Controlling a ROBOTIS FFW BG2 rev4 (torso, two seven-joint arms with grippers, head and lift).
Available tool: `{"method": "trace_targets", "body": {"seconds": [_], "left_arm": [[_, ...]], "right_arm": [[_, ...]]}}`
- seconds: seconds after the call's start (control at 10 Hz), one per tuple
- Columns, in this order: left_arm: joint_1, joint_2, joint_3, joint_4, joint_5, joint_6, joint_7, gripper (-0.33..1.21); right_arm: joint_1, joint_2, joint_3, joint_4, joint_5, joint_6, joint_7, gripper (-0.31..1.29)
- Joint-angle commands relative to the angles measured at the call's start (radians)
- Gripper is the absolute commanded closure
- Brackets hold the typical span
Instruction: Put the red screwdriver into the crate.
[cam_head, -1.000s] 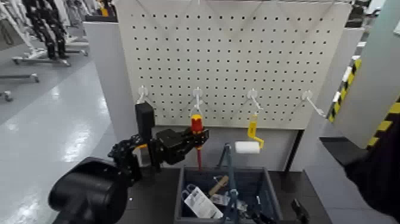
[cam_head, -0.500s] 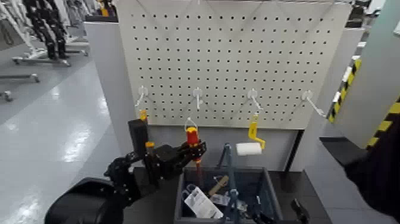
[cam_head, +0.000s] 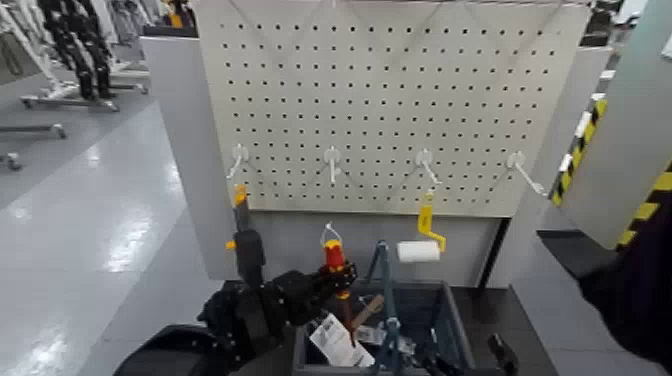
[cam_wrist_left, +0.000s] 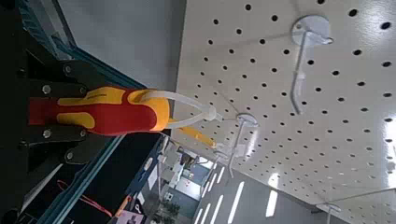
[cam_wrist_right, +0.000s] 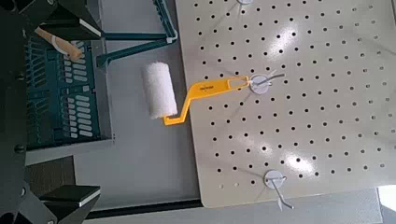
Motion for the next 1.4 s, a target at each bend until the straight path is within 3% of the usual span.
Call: {"method": "trace_targets", "body": {"seconds": [0.1, 0.5, 0.6, 0.7, 0.8, 1.1, 1.4], "left_arm": [[-0.022, -0.009, -0.071, 0.087, 0.072, -0.044, 0.032, 1.16], [-0.028, -0.012, -0.111, 0.119, 0.197, 0.018, 0.09, 1.07], [-0.02, -0.009, -0.123, 0.116, 0.279, 0.021, 0.132, 0.87], [-0.007, -0.006, -0.136, 0.107, 0.335, -0.015, 0.176, 0.56], [0.004, -0.004, -0.133, 0.088, 0.352, -0.018, 0.21, 0.43], [0.056, 0.006, -0.047, -0.031, 0.292, 0.007, 0.337, 0.4], [0.085, 0.008, 0.027, -0.136, 0.077, -0.016, 0.333, 0.39]], "right_arm": [[0.0, 0.001, 0.001, 0.002, -0.002, 0.0, 0.0, 0.13], [0.0, 0.001, 0.001, 0.002, -0.005, 0.0, 0.0, 0.13], [0.002, 0.001, 0.0, 0.002, -0.005, 0.0, 0.0, 0.13], [0.002, 0.001, 0.0, 0.002, -0.005, 0.0, 0.0, 0.13], [0.003, 0.002, -0.002, 0.002, -0.005, 0.0, 0.0, 0.13], [0.003, 0.002, -0.003, 0.002, -0.005, 0.0, 0.002, 0.13], [0.003, 0.002, -0.003, 0.0, -0.005, 0.002, 0.002, 0.13]]}}
